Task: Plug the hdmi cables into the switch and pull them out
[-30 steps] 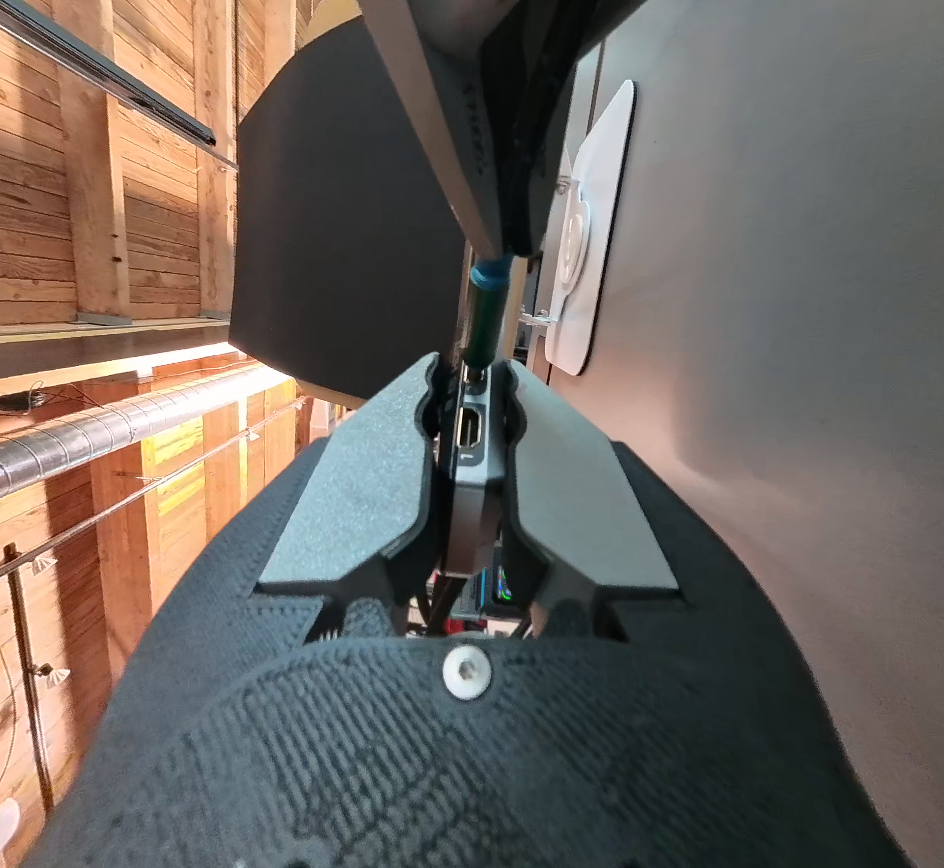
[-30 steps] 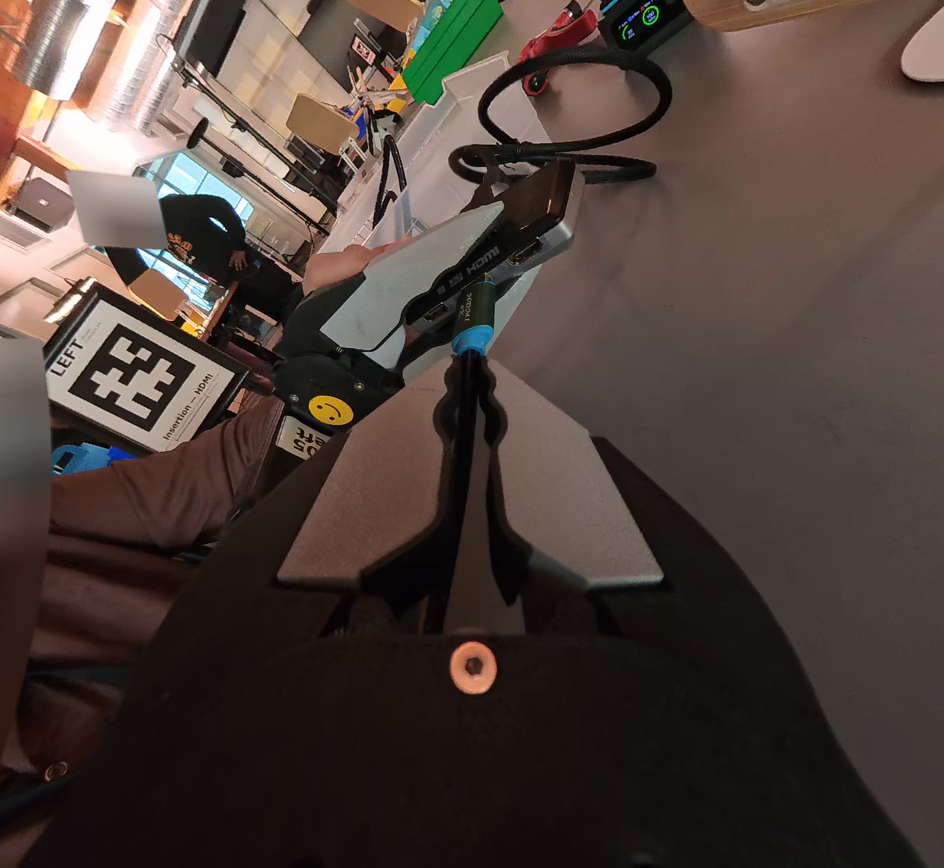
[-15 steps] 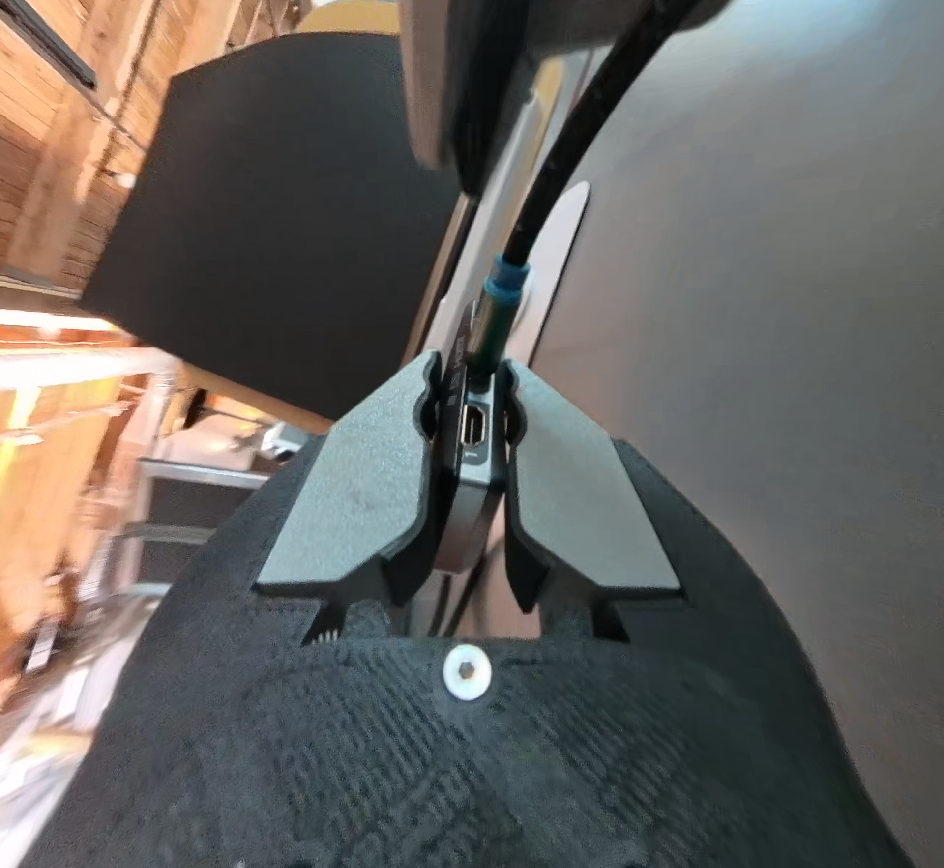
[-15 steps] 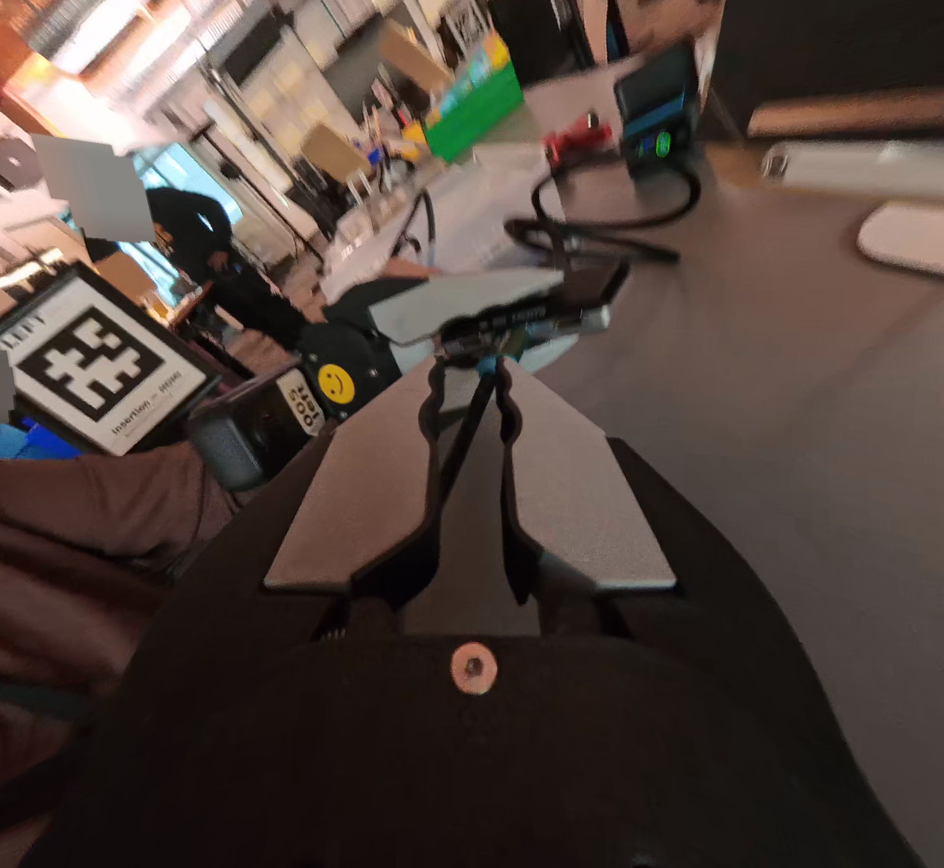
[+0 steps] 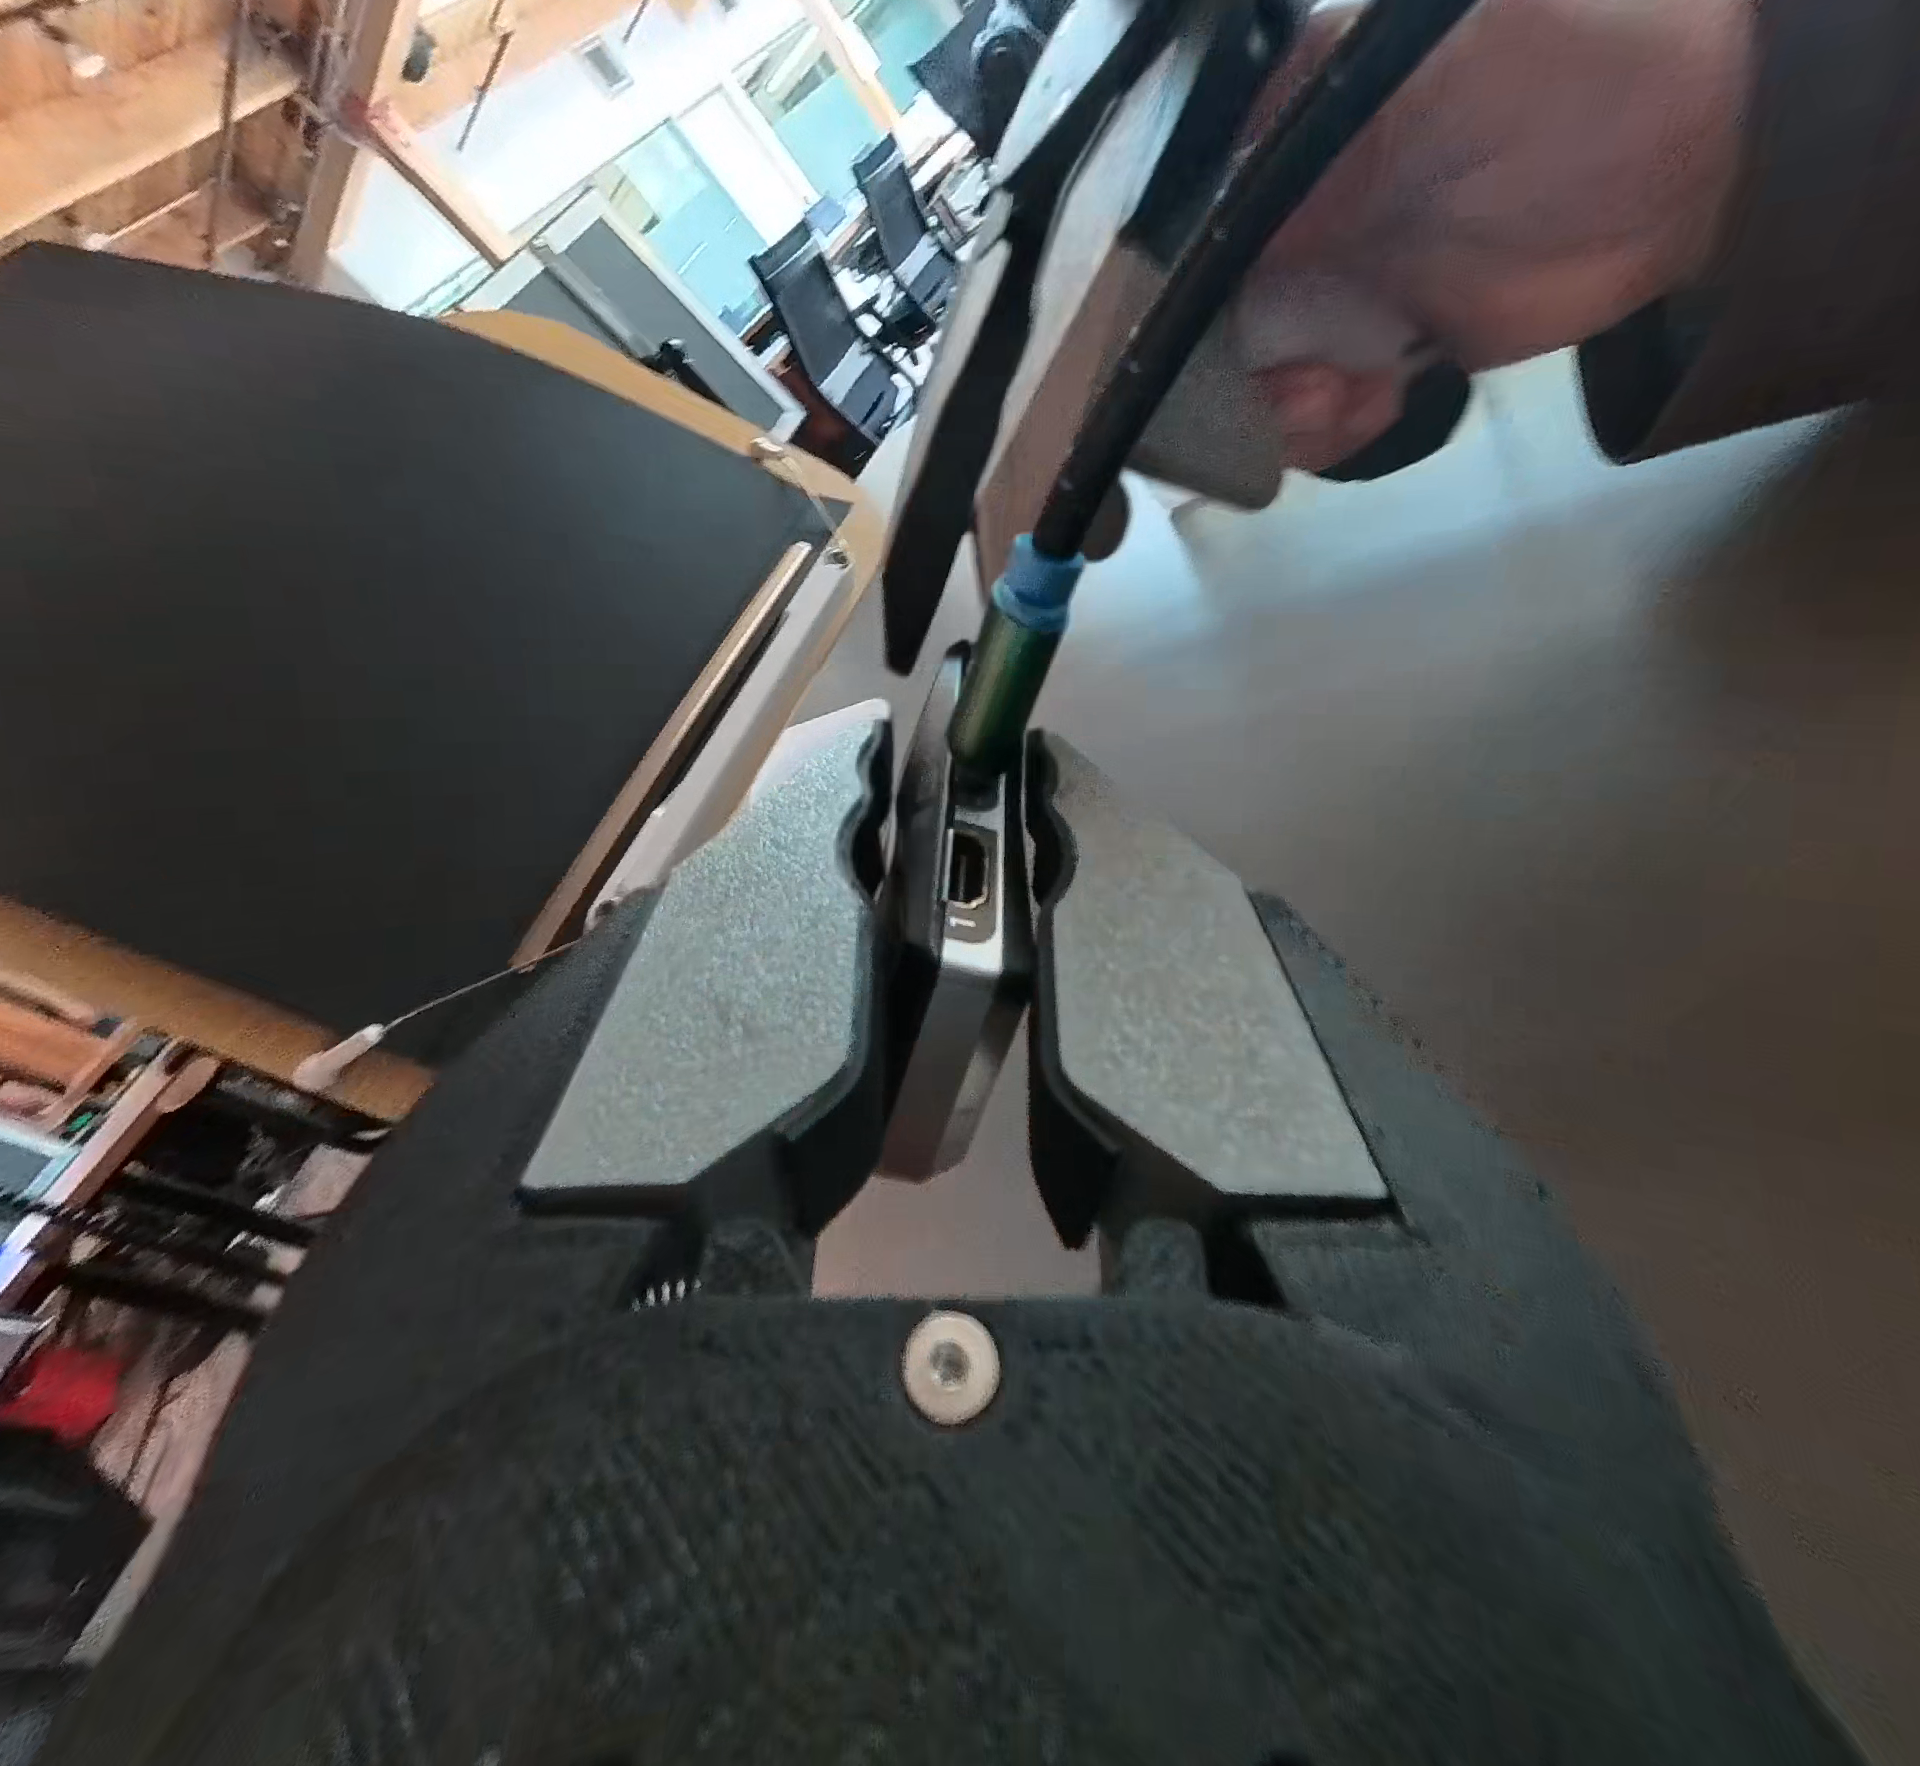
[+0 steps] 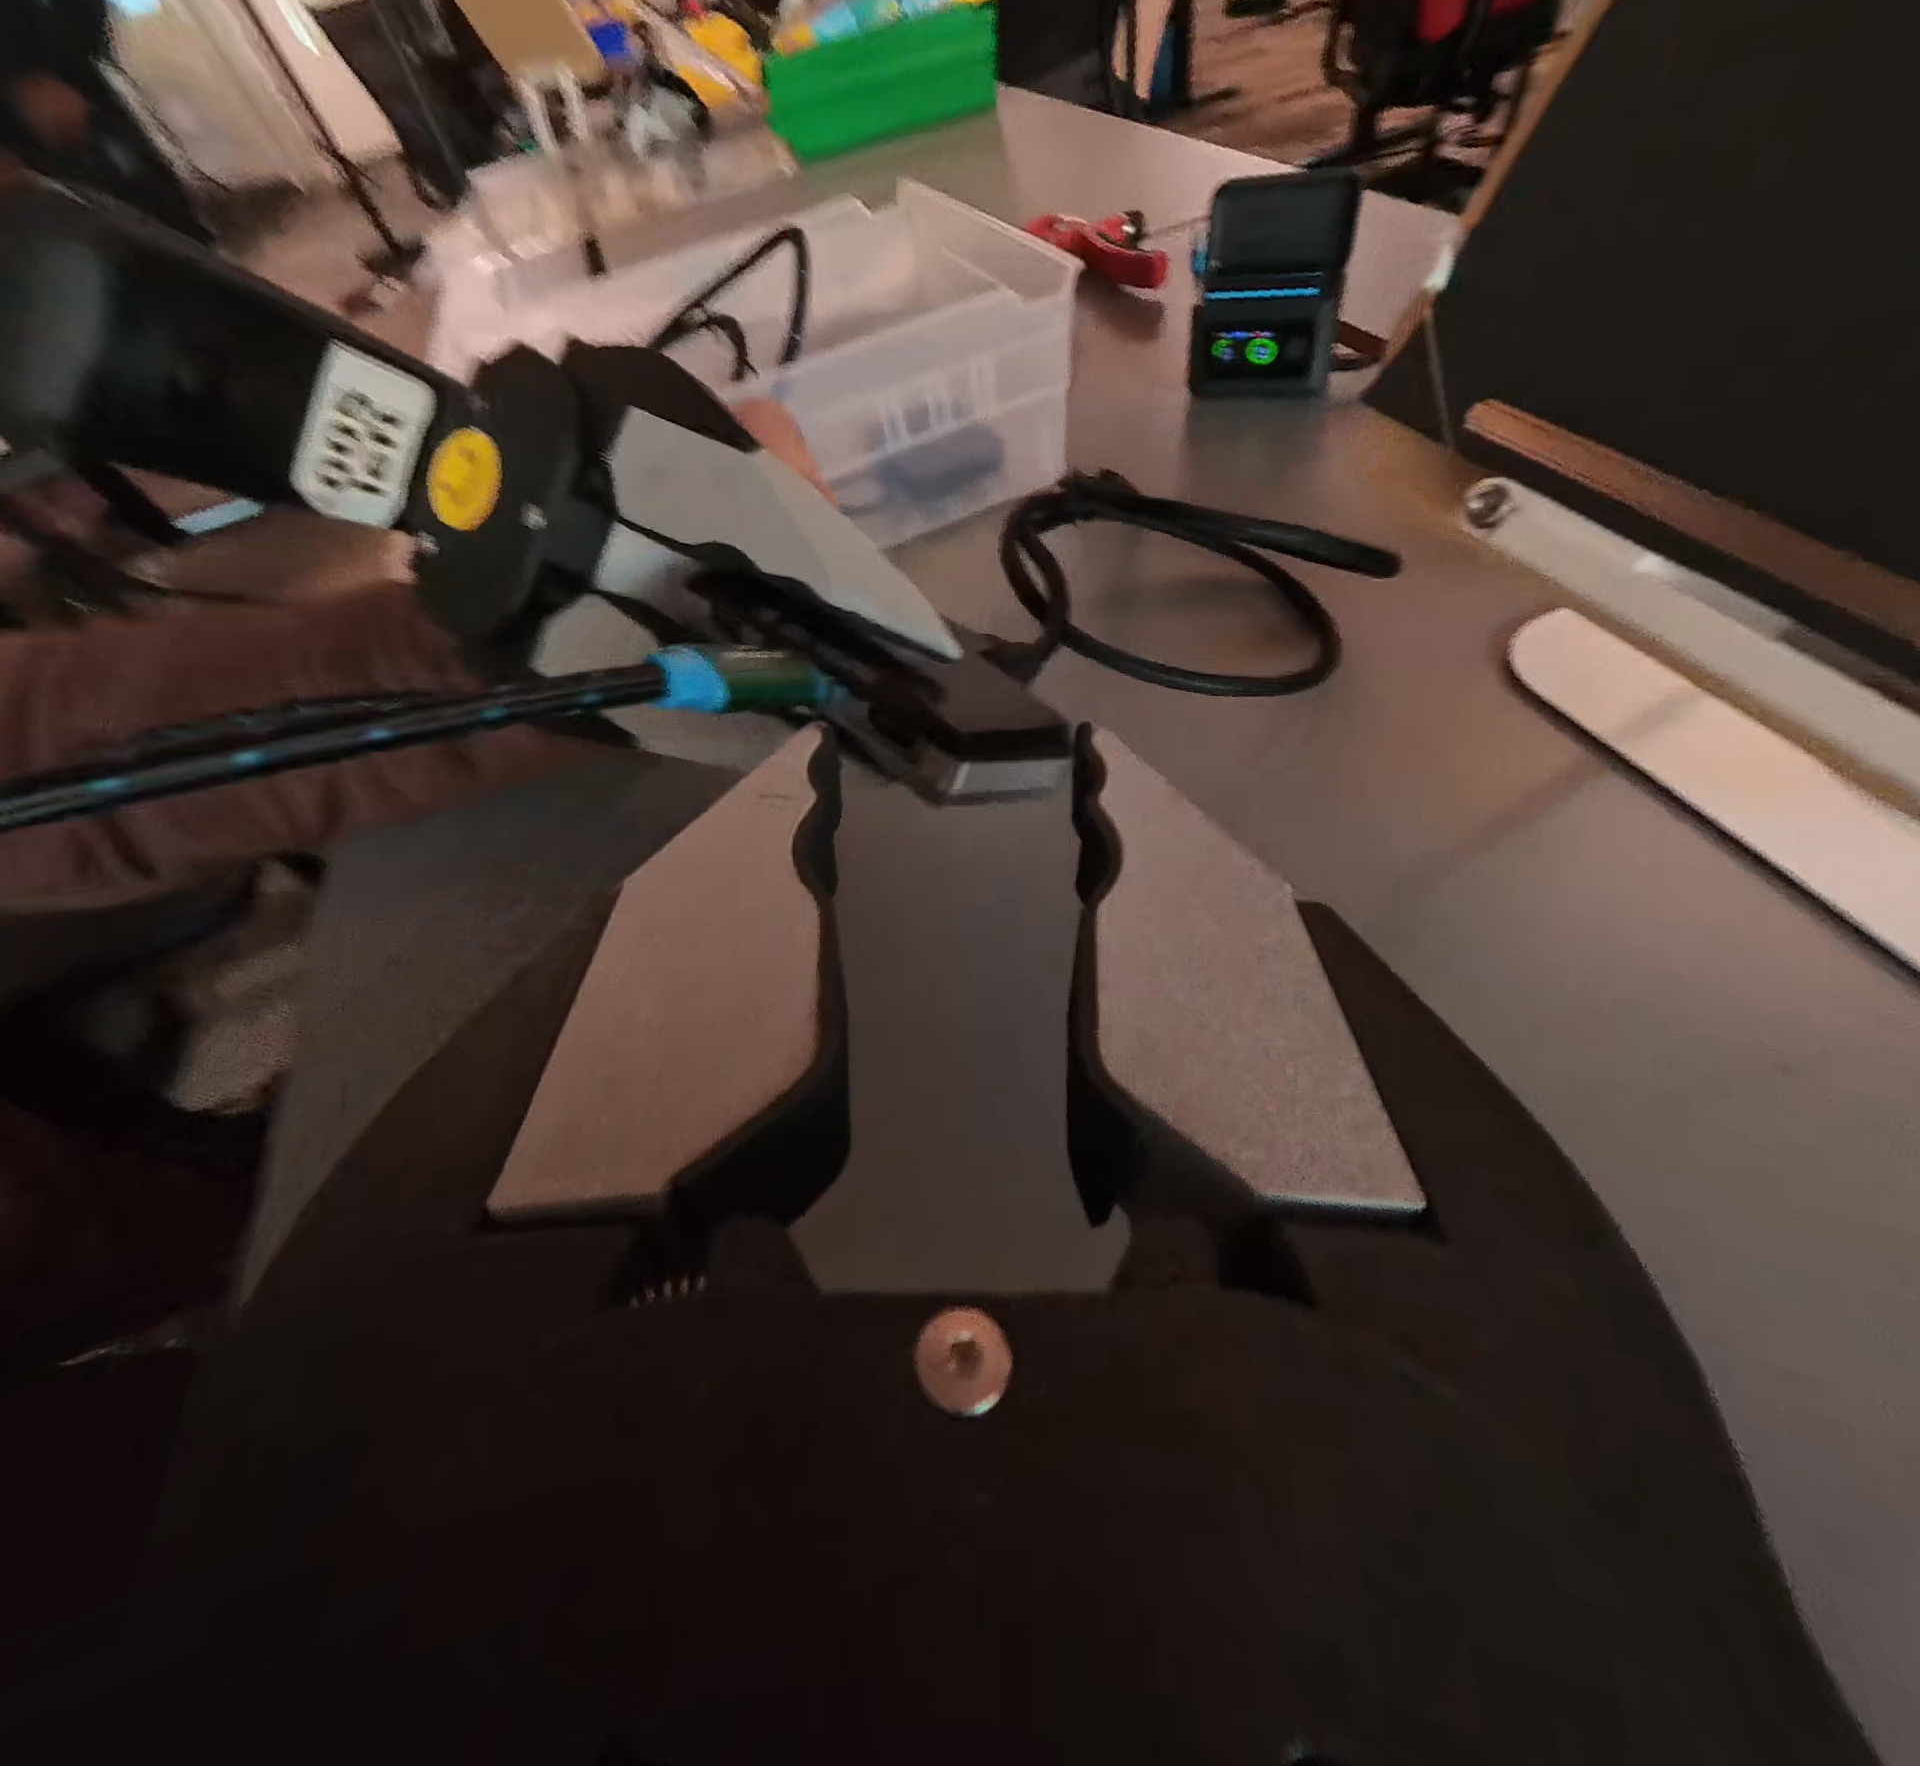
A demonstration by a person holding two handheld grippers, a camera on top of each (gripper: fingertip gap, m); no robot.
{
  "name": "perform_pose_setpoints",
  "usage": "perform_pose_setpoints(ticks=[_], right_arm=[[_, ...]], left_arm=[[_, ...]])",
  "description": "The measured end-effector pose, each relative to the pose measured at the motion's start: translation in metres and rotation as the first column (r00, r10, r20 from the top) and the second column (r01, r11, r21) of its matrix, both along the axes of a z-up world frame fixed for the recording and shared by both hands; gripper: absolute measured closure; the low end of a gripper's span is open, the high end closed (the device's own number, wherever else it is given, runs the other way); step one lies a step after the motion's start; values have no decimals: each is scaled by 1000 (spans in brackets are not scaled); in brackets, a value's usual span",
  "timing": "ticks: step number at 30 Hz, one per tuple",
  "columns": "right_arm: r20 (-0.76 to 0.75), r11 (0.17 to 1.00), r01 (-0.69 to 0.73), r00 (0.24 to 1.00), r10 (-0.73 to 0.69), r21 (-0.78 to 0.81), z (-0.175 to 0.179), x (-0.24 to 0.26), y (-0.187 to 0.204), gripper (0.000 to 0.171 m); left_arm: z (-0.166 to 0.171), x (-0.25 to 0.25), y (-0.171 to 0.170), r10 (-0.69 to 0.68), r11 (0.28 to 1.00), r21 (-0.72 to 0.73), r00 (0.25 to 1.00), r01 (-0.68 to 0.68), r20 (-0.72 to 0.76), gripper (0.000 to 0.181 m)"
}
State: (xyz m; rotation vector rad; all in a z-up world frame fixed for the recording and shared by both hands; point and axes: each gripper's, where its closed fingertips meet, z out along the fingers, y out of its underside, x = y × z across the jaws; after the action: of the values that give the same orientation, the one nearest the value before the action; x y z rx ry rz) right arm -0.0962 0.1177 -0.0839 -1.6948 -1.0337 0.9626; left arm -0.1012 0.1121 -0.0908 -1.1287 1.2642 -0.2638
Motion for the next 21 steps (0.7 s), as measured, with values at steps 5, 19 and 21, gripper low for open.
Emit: perform_pose_setpoints(ticks=[5,19,21], right_arm=[[131,999,49,990,-47,-12,-20,9,7,131],[17,956,223,975,-224,-188,-25,39,41,142],[13,957,222,975,-223,-185,-27,38,42,143]], left_arm=[[-26,15,-6,-14,995,-95,997,7,-72,142],[-34,19,2,107,932,-338,991,-129,-84,136],[-14,12,-2,134,929,-346,991,-128,-6,135]])
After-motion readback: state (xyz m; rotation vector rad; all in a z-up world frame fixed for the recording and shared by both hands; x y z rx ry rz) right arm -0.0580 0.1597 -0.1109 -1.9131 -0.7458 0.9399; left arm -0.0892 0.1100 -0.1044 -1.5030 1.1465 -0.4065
